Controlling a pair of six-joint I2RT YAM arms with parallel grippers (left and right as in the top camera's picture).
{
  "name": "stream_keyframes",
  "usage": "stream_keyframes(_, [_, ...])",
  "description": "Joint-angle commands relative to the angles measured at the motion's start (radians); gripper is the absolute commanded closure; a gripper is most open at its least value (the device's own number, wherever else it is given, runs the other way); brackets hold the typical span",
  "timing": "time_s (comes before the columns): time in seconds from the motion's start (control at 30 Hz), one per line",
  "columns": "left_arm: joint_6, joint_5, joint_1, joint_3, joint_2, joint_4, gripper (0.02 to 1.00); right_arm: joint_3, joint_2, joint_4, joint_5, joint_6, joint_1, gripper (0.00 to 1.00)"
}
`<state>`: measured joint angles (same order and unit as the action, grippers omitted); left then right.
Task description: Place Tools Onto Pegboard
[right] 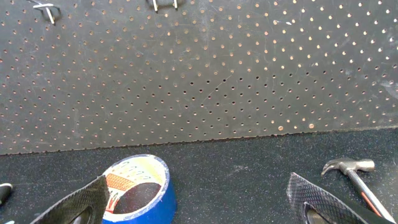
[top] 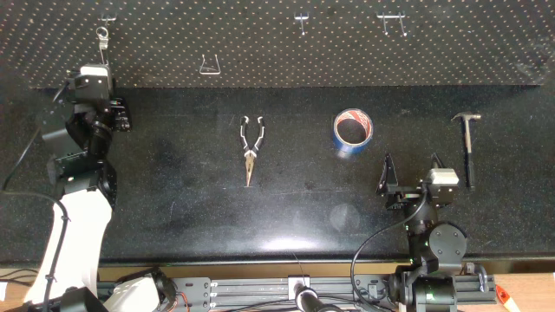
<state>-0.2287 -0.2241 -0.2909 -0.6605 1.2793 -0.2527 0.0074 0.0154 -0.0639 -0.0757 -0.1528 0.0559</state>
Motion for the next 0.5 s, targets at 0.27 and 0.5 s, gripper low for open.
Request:
stream_keyframes(0.27, [0.012,0.034,0.003,-0.006,0.031,-0.013,0.956,-0.003,-0.005,-0.006,0.009,-0.011,-0.007,0.069])
stream_keyframes(0.5, [0.012,0.034,0.003,-0.006,0.039,-0.013,0.844,-0.003,-0.005,-0.006,0.009,-0.011,-0.007,0.069])
